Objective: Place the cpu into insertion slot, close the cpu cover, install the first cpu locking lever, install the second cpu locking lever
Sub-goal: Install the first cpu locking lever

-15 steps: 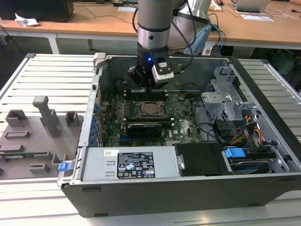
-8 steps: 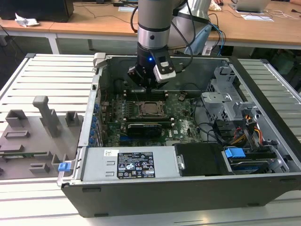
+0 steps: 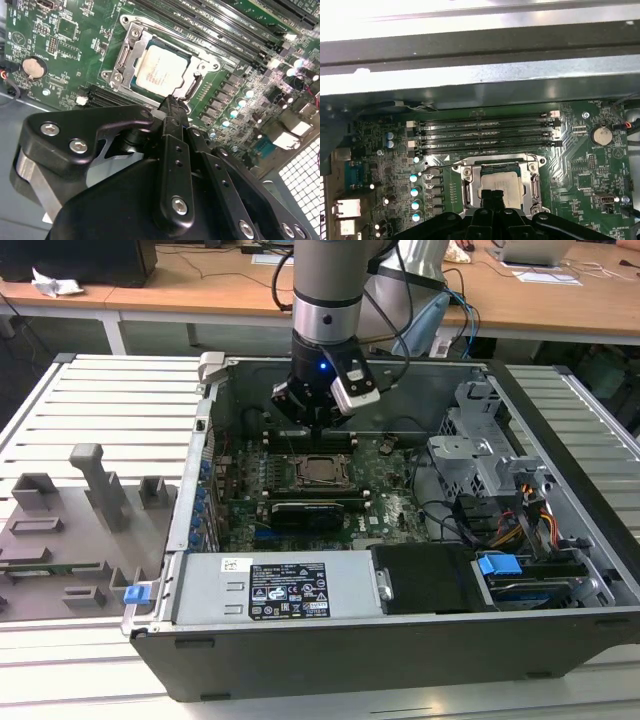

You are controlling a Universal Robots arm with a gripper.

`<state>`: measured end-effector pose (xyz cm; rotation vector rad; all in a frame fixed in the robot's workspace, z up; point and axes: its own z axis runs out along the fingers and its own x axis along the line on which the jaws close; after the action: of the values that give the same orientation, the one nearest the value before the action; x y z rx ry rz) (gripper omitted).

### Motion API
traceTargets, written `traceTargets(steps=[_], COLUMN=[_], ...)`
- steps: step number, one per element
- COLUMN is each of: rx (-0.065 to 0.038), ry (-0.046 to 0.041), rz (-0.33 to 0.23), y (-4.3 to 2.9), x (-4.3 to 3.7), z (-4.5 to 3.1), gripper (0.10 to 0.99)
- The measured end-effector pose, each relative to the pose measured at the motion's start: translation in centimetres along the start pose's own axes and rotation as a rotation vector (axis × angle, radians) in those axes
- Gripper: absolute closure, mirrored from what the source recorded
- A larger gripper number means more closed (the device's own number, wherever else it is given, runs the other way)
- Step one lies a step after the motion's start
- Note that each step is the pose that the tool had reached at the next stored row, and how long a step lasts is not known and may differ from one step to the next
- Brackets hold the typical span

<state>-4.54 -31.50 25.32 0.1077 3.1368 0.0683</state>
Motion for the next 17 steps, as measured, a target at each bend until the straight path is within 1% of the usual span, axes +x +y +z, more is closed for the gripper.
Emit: traceTargets(steps=[9, 17], rx=[0.0, 0.0], ry=[0.0019, 0.003], rz=[-0.043, -0.069], y=[0.0, 0.0], x=[0.0, 0.02], z=[0.0, 0.0], gripper=[0.98, 0.98])
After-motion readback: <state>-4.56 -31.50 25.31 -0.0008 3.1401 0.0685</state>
